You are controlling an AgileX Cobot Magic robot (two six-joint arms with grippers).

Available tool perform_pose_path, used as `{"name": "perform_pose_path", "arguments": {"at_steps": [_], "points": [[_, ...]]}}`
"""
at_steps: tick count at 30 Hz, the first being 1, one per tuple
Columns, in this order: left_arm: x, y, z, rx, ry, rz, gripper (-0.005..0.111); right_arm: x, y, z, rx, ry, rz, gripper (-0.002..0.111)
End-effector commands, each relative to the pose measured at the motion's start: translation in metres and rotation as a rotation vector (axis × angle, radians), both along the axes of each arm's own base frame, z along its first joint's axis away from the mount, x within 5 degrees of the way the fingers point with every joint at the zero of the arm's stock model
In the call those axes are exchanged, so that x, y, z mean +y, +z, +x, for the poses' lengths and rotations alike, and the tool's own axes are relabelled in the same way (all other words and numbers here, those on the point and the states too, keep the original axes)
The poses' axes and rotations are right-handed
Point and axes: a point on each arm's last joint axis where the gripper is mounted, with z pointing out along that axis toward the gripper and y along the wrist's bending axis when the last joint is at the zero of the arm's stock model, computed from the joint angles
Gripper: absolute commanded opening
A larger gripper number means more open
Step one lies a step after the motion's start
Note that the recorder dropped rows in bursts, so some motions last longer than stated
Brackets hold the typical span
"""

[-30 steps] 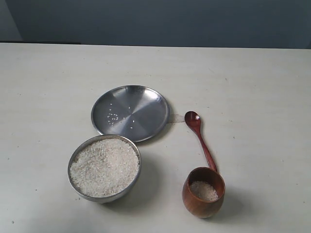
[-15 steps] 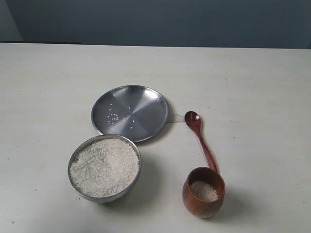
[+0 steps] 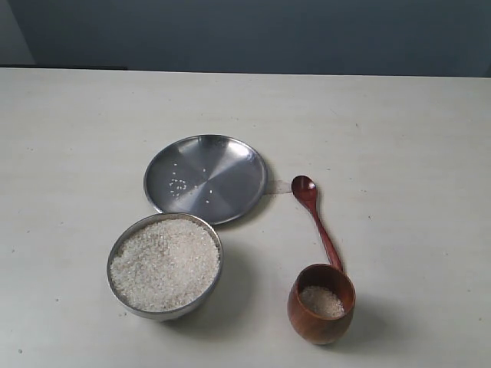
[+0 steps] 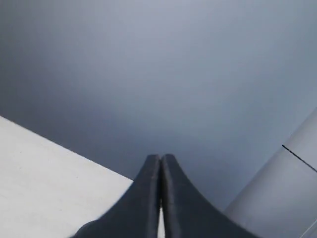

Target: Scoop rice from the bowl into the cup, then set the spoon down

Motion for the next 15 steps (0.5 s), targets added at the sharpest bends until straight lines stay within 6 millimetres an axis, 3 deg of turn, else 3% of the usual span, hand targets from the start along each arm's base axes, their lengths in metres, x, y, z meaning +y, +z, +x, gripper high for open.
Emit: {"name": "perform_pose_path", "arguments": {"at_steps": [1, 5, 9, 12, 15], "points": [[-0.006, 0.029, 0.003, 0.092, -0.05, 0.115, 0.0, 0.0, 0.02, -0.002, 0.052, -0.031, -0.058, -0.001], [-0.009, 0.053, 0.033, 0.347, -0.119, 0.231, 0.0, 0.0, 0.055, -0.002, 0.095, -0.053, -0.148, -0.001], [-0.007, 0.062, 0.057, 0.504, -0.136, 0.323, 0.0, 0.0, 0.075, 0.008, 0.189, -0.072, -0.261, -0.001], [-0.003, 0.06, 0.08, 0.726, -0.163, 0.436, 0.0, 0.004, 0.087, 0.035, 0.37, -0.047, -0.35, -0.001], [0.0, 0.047, 0.094, 0.896, -0.2, 0.474, 0.0, 0.019, 0.081, 0.068, 0.54, 0.016, -0.449, -0.001]]}}
